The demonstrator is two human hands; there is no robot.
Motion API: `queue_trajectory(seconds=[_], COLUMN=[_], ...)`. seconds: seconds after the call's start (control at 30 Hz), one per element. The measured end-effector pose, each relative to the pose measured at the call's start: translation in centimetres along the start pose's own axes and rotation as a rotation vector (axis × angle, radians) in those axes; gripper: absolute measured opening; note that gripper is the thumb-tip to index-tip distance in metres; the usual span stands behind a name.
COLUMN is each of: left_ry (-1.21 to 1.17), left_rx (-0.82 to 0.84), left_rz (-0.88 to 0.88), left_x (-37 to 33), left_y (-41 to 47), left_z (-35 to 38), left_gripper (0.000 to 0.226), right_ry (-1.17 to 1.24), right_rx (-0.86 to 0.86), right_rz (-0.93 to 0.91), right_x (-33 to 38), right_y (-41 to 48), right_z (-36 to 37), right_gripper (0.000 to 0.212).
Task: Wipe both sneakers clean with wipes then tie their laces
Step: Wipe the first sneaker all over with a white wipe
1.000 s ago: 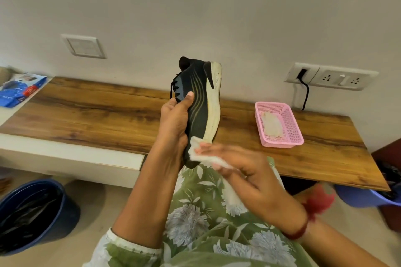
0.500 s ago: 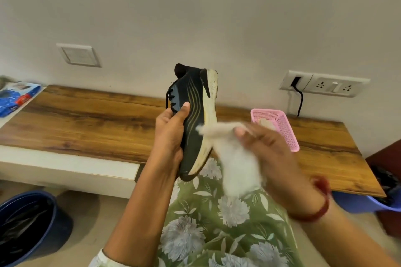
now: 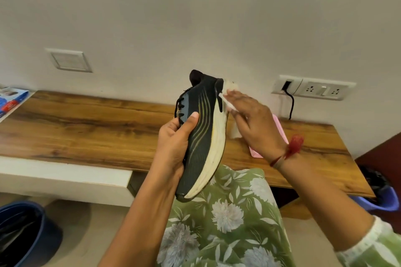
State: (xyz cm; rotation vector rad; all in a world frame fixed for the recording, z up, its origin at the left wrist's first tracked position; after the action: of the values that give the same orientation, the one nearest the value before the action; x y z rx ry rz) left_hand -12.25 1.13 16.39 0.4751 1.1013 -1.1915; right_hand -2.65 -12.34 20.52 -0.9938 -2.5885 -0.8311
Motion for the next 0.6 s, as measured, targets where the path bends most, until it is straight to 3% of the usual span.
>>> queue_trajectory(seconds=[0.17,0.23,0.3,0.4,0.53,0.6], left_ry=[-0.003,0.007,0.023,0.037,0.015,0.019], left_rx=[-0.027,-0.035,-0.034,-0.004,0.016,-0.001], left_rz=[-0.017,-0.009,0.012,0.036,0.031,0.025], left_x=[0.4,0.3,0.1,-0.3,-0.2,-0.1], left_y=[0.4,0.4,0.4,0.1,-0.1,0.0], left_z=[-0.7,-1.0,-1.0,-0.4,0.1,-0.3], left_gripper=[0.012,0.012,0.01,0.009,0.008,0.009], right_ry=[0.296,0.582,0.777,0.446,0.05,-0.017], right_rx=[0.089,0.171,0.101,-0.118,0.068,0.106], right_rz=[-0.04,0.112,0.271,0.137,0.075,0.049], right_x=[3.7,3.6,2.0,1.4,1.0,1.7], right_y=[-3.6,-3.1,-1.5,1.5,2.3,0.8], right_z=[0.7,0.0,-1.4,-4.4,-1.0,0.3], right_gripper=[0.028,0.021,0.02,0.021,0.033,0.041])
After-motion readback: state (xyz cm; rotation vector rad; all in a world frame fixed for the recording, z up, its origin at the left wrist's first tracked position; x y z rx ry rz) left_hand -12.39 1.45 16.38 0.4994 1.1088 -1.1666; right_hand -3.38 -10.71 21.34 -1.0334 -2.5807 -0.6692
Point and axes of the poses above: each hand's wrist, its own y-axis towards the middle knuckle, its own z-axis out of the palm, x = y × z, the point moved 7 cm from there along y, towards the middle knuckle, and after that the axes turned 4 degrees about x, right-handed, at the moved point
